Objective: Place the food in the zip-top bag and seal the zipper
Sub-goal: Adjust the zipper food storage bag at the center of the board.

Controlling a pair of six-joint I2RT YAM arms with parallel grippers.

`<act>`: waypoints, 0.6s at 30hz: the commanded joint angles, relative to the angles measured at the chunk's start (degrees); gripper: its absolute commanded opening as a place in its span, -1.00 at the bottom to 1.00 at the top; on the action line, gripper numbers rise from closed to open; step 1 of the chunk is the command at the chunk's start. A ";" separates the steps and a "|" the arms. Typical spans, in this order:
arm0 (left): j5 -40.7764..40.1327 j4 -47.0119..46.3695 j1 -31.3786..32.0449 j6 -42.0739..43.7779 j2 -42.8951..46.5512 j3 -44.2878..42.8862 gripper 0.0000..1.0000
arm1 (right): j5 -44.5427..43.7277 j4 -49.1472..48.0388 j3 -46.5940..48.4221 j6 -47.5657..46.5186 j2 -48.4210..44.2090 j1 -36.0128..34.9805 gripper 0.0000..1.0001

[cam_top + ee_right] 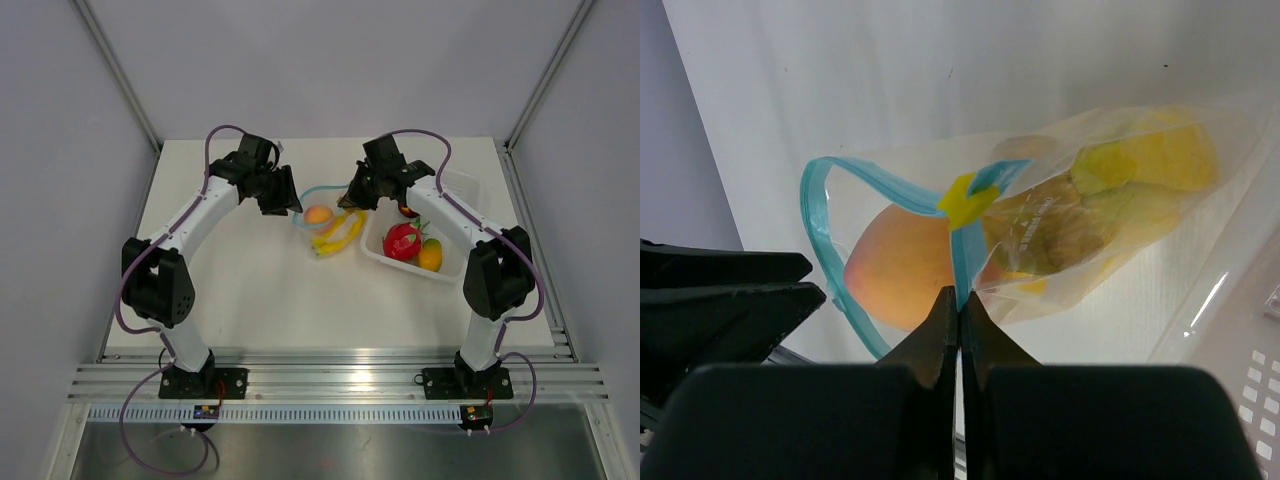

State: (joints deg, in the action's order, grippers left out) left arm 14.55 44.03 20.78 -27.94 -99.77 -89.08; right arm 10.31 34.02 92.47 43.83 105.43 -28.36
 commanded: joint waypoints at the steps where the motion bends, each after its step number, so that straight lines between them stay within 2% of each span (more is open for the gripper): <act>1: 4.44 -4.74 -0.30 -1.15 -1.65 0.22 -0.17 | 1.56 -2.47 -0.27 -0.06 0.04 0.50 -1.00; 5: 4.44 -4.92 -0.30 -1.15 -2.62 1.01 -0.38 | 1.47 -2.56 -0.53 0.02 0.04 0.59 -1.00; 10: 4.70 -5.18 -0.38 -0.62 -3.06 1.54 -0.42 | 1.56 -2.82 -1.41 0.37 -0.05 0.94 -1.00; 12: 5.05 -4.92 -0.38 -0.53 -3.50 1.10 -0.63 | 1.56 -2.91 -1.85 0.29 -0.13 1.02 -1.00; 14: 4.53 -4.05 -0.38 -0.27 -4.03 -0.21 -0.96 | 1.47 -3.08 -2.11 0.37 -0.22 1.02 -1.00; 18: 2.42 0.96 -0.38 1.75 -2.98 -7.14 -1.00 | 1.38 -1.86 -1.24 0.29 -0.57 1.46 -1.00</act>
State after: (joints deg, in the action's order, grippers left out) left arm 17.72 43.11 20.71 -28.27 -103.90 -89.25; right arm 11.18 32.77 90.35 43.88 105.45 -27.68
